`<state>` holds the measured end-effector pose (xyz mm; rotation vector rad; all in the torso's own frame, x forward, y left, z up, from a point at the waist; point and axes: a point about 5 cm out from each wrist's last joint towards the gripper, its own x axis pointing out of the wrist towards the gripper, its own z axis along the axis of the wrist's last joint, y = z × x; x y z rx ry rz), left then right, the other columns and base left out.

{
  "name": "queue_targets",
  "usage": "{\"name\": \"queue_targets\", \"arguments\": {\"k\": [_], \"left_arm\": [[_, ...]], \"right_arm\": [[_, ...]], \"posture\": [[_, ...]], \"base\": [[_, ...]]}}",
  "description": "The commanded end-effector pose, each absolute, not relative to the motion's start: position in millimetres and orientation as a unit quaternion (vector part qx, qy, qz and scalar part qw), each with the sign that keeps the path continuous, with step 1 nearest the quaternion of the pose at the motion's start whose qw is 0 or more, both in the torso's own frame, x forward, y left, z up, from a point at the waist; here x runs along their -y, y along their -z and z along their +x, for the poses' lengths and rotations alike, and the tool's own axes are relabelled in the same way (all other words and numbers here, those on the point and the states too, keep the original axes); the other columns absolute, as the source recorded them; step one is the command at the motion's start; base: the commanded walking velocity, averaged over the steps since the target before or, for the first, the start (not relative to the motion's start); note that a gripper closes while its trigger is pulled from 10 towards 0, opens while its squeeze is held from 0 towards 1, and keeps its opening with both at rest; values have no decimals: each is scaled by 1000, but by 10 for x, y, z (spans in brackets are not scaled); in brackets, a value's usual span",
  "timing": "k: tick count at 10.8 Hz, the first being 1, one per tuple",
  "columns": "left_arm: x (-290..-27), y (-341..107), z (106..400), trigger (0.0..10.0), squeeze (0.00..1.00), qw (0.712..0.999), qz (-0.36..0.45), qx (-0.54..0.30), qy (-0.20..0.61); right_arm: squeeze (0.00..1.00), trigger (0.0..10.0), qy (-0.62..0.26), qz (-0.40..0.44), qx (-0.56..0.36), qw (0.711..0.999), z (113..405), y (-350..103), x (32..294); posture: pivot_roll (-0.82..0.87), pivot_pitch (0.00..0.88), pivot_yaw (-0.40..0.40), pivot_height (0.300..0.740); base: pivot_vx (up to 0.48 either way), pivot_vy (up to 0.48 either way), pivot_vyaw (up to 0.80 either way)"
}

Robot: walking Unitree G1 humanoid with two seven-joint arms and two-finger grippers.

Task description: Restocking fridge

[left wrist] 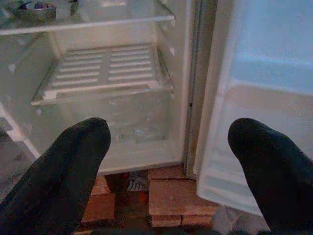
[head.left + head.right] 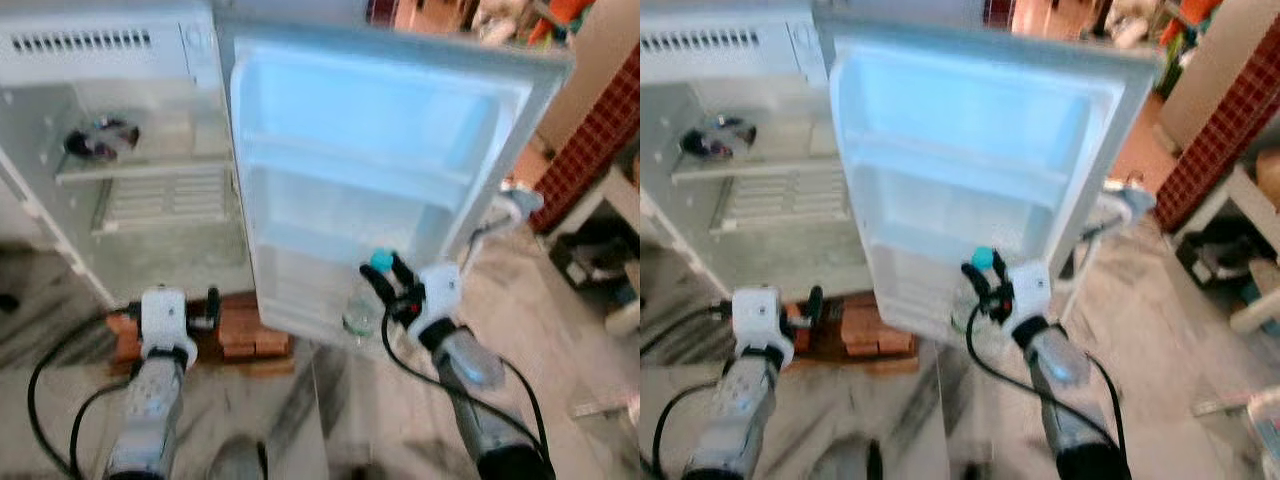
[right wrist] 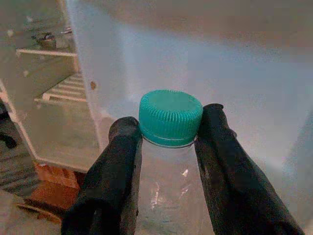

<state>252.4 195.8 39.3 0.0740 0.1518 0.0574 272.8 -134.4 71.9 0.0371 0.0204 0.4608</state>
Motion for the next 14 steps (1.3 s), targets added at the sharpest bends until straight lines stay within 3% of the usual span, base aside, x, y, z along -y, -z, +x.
{"name": "queue_targets", "arguments": {"k": [1,3,11,14], "left_arm": [[-1946,-406,2527,10000,0,996,39,-77,-23],[-1932,-419,2534,10000,0,996,39,-76,-22],[-1905,-476,2540,10000,0,997,38,-62,-26],[-1921,-493,2536,10000,0,997,37,-58,-27]], "right_arm": [[0,10000,-230,18,6,973,2742,-796,1348],[0,10000,-230,18,7,973,2748,-796,1349],[0,10000,-216,10,21,976,2791,-832,1348],[0,10000,-219,1,27,975,2812,-849,1337]], "posture": [[114,56,-45,628],[115,56,-46,600],[115,59,-54,600],[116,60,-51,600]], "base": [[0,0,0],[0,0,0],[0,0,0],[268,0,0]]}}
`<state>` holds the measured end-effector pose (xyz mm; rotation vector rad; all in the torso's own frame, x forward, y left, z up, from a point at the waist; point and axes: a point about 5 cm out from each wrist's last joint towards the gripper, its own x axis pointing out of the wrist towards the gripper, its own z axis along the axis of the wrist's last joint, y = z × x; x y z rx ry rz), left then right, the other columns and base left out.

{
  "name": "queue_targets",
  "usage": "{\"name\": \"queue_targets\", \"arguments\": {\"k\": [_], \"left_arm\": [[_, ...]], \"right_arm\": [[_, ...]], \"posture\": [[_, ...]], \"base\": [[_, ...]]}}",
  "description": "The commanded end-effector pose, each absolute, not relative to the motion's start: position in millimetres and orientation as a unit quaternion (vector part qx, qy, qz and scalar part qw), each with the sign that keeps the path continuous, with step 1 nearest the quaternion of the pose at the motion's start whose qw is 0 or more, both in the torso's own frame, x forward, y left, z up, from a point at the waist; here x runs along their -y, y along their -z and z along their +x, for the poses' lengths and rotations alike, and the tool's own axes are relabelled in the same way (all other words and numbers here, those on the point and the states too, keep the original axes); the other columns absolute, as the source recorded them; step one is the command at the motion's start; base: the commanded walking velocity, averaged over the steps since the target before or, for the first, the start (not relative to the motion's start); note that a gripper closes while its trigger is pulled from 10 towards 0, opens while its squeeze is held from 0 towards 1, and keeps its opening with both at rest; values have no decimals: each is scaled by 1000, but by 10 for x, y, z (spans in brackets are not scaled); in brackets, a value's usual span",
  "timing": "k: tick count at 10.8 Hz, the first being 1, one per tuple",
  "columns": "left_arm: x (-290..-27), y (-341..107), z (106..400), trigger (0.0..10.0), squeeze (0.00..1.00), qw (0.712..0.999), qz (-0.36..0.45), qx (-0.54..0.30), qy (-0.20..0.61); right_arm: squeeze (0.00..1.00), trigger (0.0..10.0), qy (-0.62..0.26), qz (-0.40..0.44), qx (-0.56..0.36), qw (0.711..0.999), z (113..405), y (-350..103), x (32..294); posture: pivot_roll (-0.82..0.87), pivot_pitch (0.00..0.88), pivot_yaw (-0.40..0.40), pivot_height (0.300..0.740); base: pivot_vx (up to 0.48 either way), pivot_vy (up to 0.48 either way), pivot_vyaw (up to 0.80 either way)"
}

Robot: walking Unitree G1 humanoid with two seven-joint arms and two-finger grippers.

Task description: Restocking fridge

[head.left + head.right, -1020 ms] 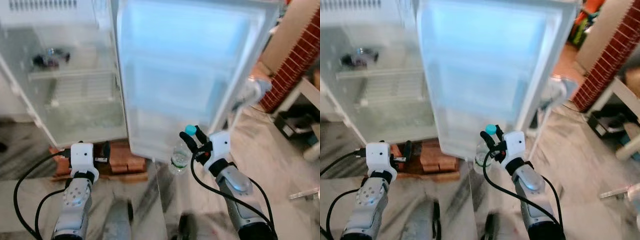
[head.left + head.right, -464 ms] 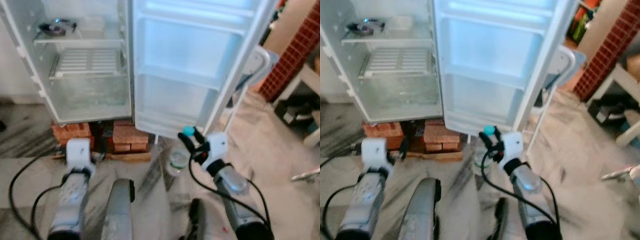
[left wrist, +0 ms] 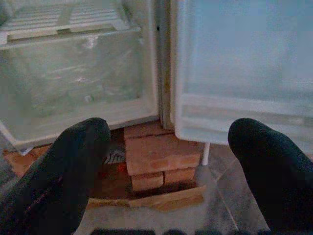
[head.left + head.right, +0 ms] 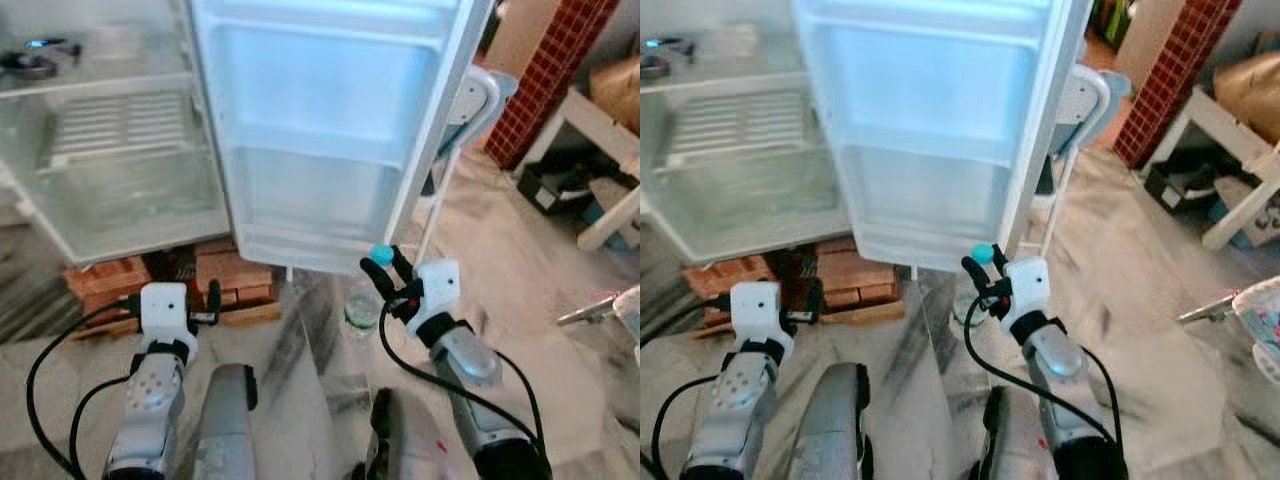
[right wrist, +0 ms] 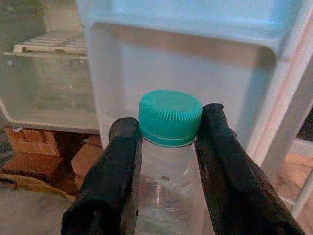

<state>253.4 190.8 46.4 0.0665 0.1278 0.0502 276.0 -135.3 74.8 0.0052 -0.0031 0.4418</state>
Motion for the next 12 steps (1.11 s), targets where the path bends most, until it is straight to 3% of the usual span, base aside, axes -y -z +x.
{"name": "queue_targets", "arguments": {"k": [1,7,12], "left_arm": [[-1928,-488,2538,10000,0,997,37,-60,-27],[-1928,-463,2568,10000,0,997,31,-64,-20],[-1928,-441,2567,10000,0,997,30,-66,-20]], "right_arm": [[0,10000,-218,1,28,976,2819,-854,1341],[0,10000,-218,2,24,976,2809,-822,1338],[0,10000,-220,2,22,975,2814,-810,1338]], "posture": [[116,59,-51,600],[113,53,-46,600],[115,56,-48,600]], "base": [[266,0,0],[252,0,0],[0,331,0]]}}
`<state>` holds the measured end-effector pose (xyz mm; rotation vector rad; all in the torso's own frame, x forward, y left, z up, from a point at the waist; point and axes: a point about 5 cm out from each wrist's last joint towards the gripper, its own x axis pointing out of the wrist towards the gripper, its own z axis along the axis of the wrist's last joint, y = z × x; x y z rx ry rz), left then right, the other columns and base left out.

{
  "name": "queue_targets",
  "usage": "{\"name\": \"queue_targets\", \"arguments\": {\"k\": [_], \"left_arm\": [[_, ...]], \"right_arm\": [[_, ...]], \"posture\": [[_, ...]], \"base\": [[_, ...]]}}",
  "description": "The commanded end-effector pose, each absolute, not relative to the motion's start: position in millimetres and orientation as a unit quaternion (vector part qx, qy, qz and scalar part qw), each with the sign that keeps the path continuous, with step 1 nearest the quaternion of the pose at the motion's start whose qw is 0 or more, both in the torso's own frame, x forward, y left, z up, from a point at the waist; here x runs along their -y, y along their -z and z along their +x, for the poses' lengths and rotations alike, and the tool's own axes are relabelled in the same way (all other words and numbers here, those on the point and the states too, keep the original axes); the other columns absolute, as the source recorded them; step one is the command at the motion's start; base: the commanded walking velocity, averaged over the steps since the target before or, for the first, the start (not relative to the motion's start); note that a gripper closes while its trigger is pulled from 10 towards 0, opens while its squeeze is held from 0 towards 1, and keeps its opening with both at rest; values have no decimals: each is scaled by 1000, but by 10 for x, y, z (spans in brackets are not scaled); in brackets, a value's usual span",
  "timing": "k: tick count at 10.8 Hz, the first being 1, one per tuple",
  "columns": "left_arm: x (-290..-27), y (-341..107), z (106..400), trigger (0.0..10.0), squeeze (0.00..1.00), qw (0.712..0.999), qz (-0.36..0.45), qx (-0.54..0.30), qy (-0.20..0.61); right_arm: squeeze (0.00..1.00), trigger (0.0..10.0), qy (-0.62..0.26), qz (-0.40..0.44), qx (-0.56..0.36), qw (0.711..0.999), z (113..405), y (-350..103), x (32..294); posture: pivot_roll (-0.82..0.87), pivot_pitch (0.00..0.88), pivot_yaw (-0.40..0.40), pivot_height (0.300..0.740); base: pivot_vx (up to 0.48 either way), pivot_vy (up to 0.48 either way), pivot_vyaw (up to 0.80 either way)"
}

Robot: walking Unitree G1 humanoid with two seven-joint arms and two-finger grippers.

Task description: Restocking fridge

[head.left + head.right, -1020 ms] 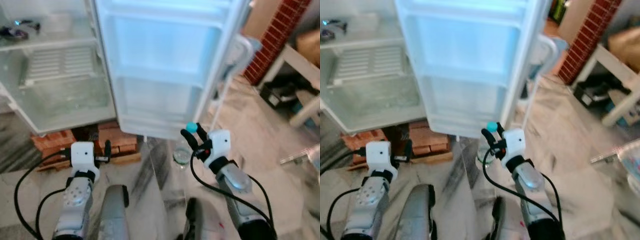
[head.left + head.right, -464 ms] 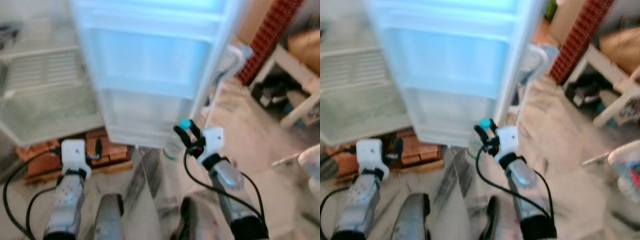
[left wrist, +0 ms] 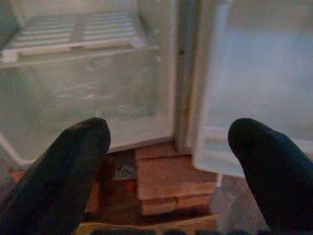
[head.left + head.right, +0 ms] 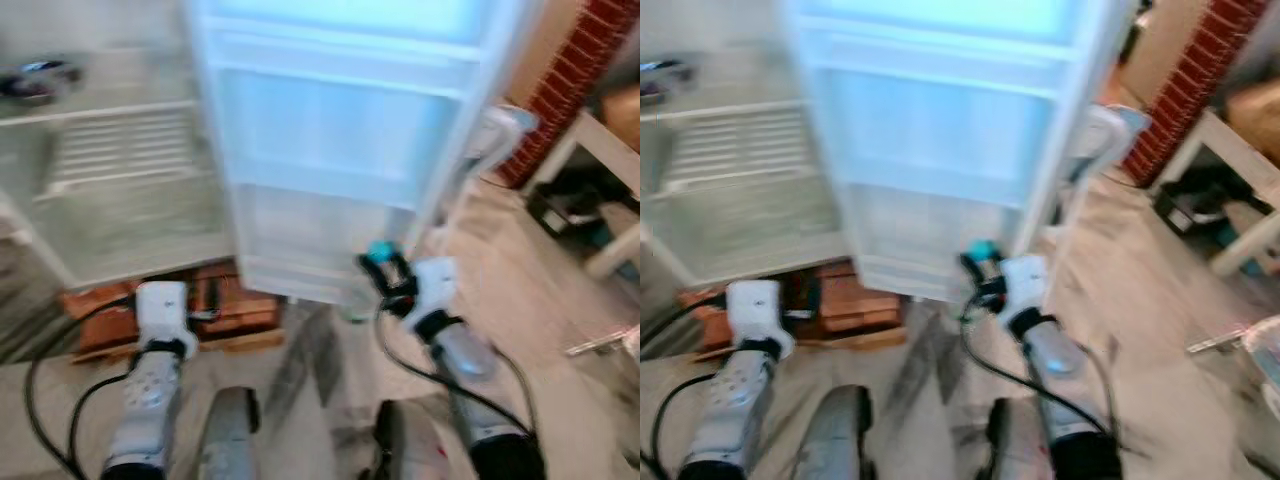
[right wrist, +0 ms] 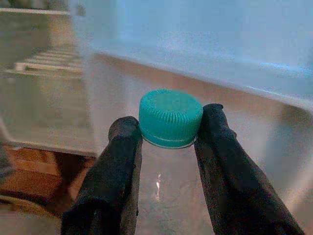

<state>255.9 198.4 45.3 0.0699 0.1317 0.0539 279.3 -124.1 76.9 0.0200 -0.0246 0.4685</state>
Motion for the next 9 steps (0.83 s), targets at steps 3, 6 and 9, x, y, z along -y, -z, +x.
{"name": "queue_targets", "arguments": {"k": [3,6,9], "left_arm": [[-1926,-433,2574,10000,0,997,34,-66,-16],[-1891,-422,2574,10000,0,997,36,-71,-13],[-1844,-464,2587,10000,0,997,41,-60,0]], "right_arm": [[0,10000,-219,2,22,975,2814,-808,1342],[0,10000,-216,0,26,976,2824,-823,1352],[0,10000,-207,-4,31,978,2835,-831,1364]], "posture": [[110,56,-46,600],[110,54,-44,600],[110,50,-41,600]], "base": [[86,419,0],[174,0,0],[0,0,0]]}}
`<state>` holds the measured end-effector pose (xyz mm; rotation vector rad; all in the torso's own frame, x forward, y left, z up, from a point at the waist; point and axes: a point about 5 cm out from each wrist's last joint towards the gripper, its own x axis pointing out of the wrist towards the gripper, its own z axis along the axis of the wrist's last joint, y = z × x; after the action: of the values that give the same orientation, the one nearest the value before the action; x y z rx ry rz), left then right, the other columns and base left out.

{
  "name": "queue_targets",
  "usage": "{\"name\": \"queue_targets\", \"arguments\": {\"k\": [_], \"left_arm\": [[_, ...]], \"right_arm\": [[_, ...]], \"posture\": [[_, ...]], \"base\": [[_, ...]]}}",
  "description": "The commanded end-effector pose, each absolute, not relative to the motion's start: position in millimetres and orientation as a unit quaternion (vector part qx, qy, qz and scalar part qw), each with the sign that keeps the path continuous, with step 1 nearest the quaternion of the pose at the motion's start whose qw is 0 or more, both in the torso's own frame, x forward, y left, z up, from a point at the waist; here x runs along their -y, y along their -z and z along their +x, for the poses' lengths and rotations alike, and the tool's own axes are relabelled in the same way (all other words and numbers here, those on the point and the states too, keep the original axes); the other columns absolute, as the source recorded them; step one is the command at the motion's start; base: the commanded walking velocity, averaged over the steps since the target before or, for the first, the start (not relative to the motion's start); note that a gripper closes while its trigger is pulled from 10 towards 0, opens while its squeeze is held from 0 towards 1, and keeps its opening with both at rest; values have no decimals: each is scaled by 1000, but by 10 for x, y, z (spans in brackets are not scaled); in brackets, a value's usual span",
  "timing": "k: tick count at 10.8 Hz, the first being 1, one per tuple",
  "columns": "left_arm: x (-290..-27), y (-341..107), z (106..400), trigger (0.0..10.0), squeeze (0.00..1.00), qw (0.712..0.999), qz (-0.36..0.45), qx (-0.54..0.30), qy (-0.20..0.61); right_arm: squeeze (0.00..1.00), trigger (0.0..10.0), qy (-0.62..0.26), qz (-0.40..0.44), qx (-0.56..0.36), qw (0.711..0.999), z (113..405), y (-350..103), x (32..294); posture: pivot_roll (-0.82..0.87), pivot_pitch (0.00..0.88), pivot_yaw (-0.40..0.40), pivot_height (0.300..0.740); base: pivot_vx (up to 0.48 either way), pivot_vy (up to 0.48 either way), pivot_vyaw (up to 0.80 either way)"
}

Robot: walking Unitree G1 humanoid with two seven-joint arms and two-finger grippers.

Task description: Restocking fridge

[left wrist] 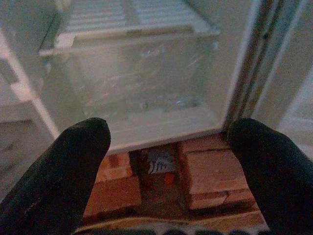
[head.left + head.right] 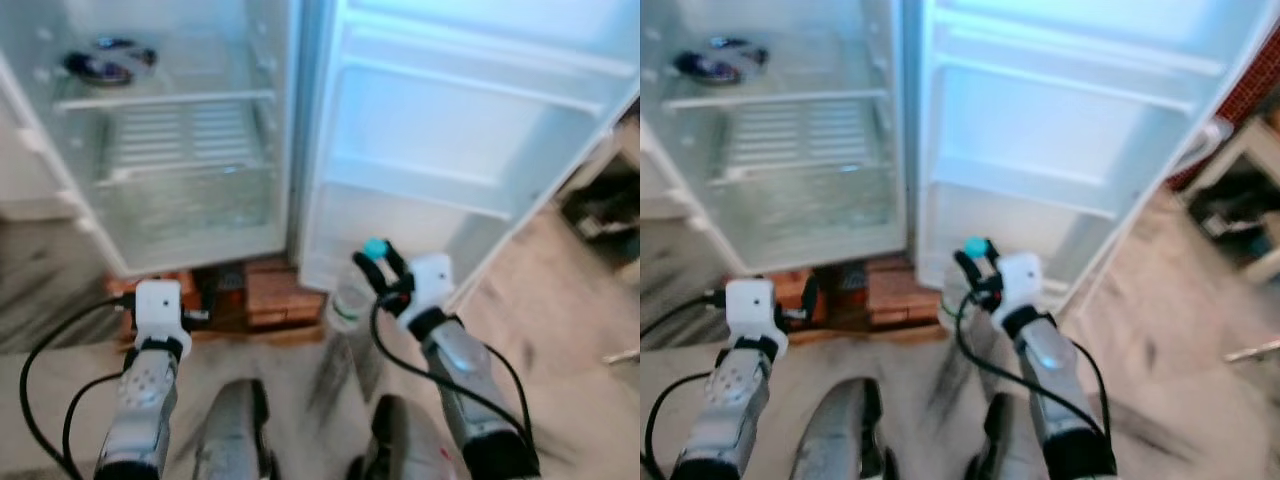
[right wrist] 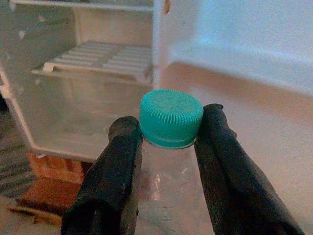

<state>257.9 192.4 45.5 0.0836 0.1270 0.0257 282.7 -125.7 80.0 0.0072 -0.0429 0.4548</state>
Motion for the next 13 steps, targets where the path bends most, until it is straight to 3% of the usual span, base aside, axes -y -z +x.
{"name": "queue_targets", "arguments": {"k": [1,9,13], "left_arm": [[-1832,-485,2592,10000,0,997,49,-55,6],[-1811,-470,2590,10000,0,997,46,-60,11],[-1815,-450,2579,10000,0,997,45,-65,11]], "right_arm": [[0,10000,-202,-6,32,979,2849,-837,1382],[0,10000,-194,-10,34,980,2856,-832,1398],[0,10000,-182,-20,33,983,2876,-825,1427]], "posture": [[110,49,-42,600],[108,54,-39,600],[112,57,-42,600]], "base": [[322,0,0],[322,0,0],[0,0,0]]}}
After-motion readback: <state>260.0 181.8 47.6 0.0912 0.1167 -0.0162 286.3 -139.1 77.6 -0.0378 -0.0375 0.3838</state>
